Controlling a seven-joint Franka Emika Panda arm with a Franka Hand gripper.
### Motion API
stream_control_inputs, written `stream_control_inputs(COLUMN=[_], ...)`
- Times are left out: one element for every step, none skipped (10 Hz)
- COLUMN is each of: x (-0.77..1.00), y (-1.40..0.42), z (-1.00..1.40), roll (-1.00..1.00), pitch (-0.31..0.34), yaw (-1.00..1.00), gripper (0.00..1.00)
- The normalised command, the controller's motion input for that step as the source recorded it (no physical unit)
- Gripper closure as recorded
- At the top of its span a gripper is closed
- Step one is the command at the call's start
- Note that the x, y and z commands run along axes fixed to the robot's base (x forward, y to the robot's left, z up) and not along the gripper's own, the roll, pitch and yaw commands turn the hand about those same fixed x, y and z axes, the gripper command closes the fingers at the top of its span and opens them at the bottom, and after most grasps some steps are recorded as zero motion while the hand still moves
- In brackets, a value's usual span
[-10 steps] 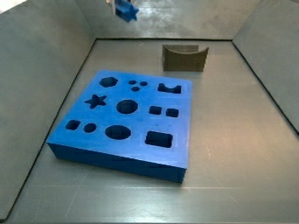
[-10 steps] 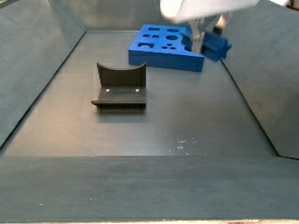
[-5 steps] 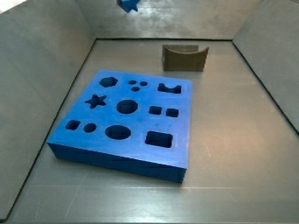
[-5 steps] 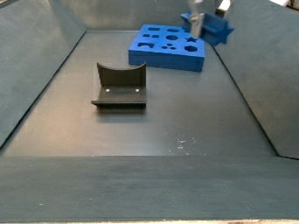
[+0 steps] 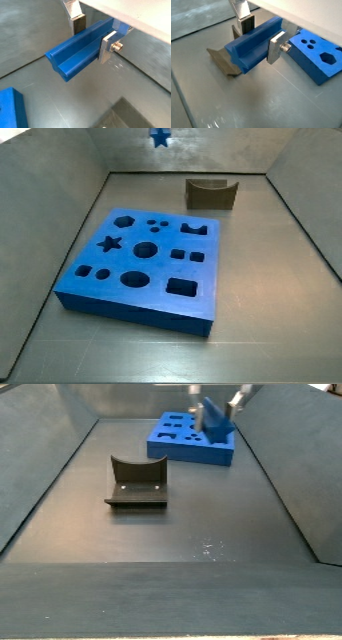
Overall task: Pick up the star object. Move up. Place the star object on the fixture. Regrasp the star object. Move to above the board. Insert the star object.
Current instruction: Place the star object on the fixture.
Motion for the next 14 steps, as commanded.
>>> stream_control_inputs(x=[1.0,1.0,1.0,1.0,1.0,1.0,1.0,1.0,1.0,0.86,0.75,0.67,0.6,0.49], y=[0.02,0.02,0.02,0.02,0.02,0.02,0.02,0.06,0.06,0.08,0.07,0.05,0.05,0.05], z=[-0.13,-0.12,-0.12,-0.12,-0.11,-0.1,-0.1,0.42,0.47,0.33,0.16,0.07,0.05,0.03], roll=[-0.09,-0.08,-0.08,-0.07,-0.07,-0.06,-0.06,-1.0,-1.0,-1.0,-1.0,-1.0,-1.0,-1.0], pitch=[-0.035,-0.025,-0.017,-0.004,0.001,0.015,0.027,0.095,0.1,0.127,0.134,0.144,0.164,0.193], yaw=[-0.33,-0.18,-0.12,-0.08,-0.07,-0.05,-0.04,0.07,0.07,0.04,0.03,0.02,0.0,-0.02], gripper=[1.0,1.0,1.0,1.0,1.0,1.0,1.0,1.0,1.0,1.0,1.0,1.0,1.0,1.0])
